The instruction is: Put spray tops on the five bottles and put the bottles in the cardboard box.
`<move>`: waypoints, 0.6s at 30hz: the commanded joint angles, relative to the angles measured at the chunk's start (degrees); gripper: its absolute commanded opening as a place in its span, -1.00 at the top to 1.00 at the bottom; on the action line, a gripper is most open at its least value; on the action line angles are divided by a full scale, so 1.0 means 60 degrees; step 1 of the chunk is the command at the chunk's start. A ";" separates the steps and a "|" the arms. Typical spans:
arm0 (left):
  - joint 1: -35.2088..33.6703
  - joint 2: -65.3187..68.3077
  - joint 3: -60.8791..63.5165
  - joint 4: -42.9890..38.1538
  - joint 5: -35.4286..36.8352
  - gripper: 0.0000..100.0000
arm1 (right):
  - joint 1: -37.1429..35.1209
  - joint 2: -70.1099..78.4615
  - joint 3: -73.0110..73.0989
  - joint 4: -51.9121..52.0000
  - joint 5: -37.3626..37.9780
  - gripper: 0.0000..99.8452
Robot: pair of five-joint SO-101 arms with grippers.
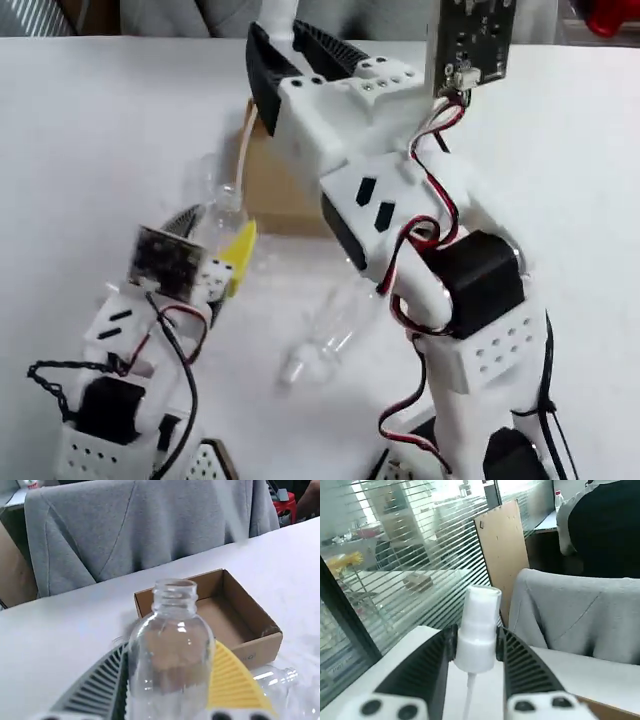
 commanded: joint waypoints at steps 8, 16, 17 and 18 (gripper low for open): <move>-0.0168 -0.0198 -0.0132 -0.0352 0.0615 0.94 | 0.0066 -0.0110 0.1201 -0.1839 -0.0264 0.97; -0.0256 -0.0711 -0.0088 -0.0103 0.0601 0.95 | 0.0095 -0.0110 0.1729 -0.2484 -0.0586 0.97; -0.0242 -0.1004 -0.0088 0.0044 0.0601 0.95 | 0.0095 -0.0110 0.1729 -0.2484 -0.0601 0.97; -0.0212 -0.1326 -0.0088 0.0176 0.0601 0.95 | 0.0095 -0.0110 0.1729 -0.2484 -0.0601 0.97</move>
